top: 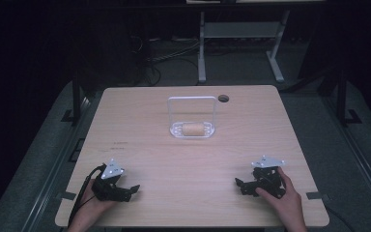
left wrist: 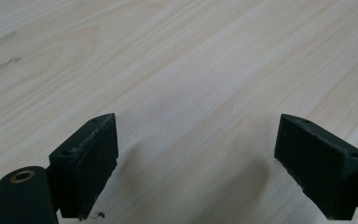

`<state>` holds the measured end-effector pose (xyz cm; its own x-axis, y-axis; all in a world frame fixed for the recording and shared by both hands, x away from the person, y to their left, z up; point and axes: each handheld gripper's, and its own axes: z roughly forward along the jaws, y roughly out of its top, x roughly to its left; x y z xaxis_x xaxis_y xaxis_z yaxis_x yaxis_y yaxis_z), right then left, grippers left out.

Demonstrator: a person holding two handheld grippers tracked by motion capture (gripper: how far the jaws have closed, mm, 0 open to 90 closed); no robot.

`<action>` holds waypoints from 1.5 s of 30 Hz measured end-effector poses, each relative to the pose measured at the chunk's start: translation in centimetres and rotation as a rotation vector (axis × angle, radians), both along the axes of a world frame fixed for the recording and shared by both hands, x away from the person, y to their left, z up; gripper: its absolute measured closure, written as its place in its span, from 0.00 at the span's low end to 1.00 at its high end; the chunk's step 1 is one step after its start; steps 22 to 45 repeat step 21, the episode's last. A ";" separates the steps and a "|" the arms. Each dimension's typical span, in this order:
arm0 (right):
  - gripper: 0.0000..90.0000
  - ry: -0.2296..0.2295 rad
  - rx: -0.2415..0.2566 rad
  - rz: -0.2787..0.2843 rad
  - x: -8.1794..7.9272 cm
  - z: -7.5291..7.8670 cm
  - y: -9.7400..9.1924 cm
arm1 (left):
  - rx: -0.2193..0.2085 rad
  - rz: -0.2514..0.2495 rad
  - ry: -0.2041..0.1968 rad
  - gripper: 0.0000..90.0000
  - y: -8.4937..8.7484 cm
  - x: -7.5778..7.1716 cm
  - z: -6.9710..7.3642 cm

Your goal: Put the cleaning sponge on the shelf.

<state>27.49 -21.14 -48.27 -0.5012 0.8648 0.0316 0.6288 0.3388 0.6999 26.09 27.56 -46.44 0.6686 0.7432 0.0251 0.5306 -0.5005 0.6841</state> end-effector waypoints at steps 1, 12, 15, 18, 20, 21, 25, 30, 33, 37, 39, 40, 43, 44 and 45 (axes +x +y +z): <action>0.01 0.002 0.000 -0.001 0.0 0.0 0.0 | -0.001 0.003 -0.001 0.14 0.1 -0.1 -0.1; 0.01 0.002 -0.002 0.000 0.0 0.0 0.0 | -0.007 0.008 0.001 0.14 0.7 -0.5 -0.6; 0.01 0.002 -0.001 0.000 0.0 0.0 0.0 | -0.020 -0.001 -0.003 0.14 0.9 -0.5 -0.7; 0.01 0.002 -0.002 0.000 0.0 0.0 0.0 | -0.039 -0.008 -0.021 0.14 1.1 -0.5 -0.9; 0.01 0.002 -0.002 0.000 0.0 0.0 0.0 | -0.046 -0.009 -0.028 0.14 1.1 -0.5 -1.0; 0.01 0.002 -0.002 0.000 0.0 0.0 0.0 | -0.046 -0.009 -0.028 0.14 1.1 -0.5 -1.0; 0.01 0.002 -0.002 0.000 0.0 0.0 0.0 | -0.046 -0.009 -0.028 0.14 1.1 -0.5 -1.0; 0.01 0.002 -0.002 0.000 0.0 0.0 0.0 | -0.046 -0.009 -0.028 0.14 1.1 -0.5 -1.0; 0.01 0.002 -0.002 0.000 0.0 0.0 0.0 | -0.046 -0.009 -0.028 0.14 1.1 -0.5 -1.0; 0.01 0.002 -0.002 0.000 0.0 0.0 0.0 | -0.046 -0.009 -0.028 0.14 1.1 -0.5 -1.0; 0.01 0.002 -0.002 0.000 0.0 0.0 0.0 | -0.046 -0.009 -0.028 0.14 1.1 -0.5 -1.0; 0.01 0.002 -0.002 0.000 0.0 0.0 0.0 | -0.046 -0.009 -0.028 0.14 1.1 -0.5 -1.0; 0.01 0.002 -0.002 0.000 0.0 0.0 0.0 | -0.046 -0.009 -0.028 0.14 1.1 -0.5 -1.0; 0.01 0.002 -0.002 0.000 0.0 0.0 0.0 | -0.046 -0.009 -0.028 0.14 1.1 -0.5 -1.0; 0.01 0.002 -0.002 0.000 0.0 0.0 0.0 | -0.046 -0.009 -0.028 0.14 1.1 -0.5 -1.0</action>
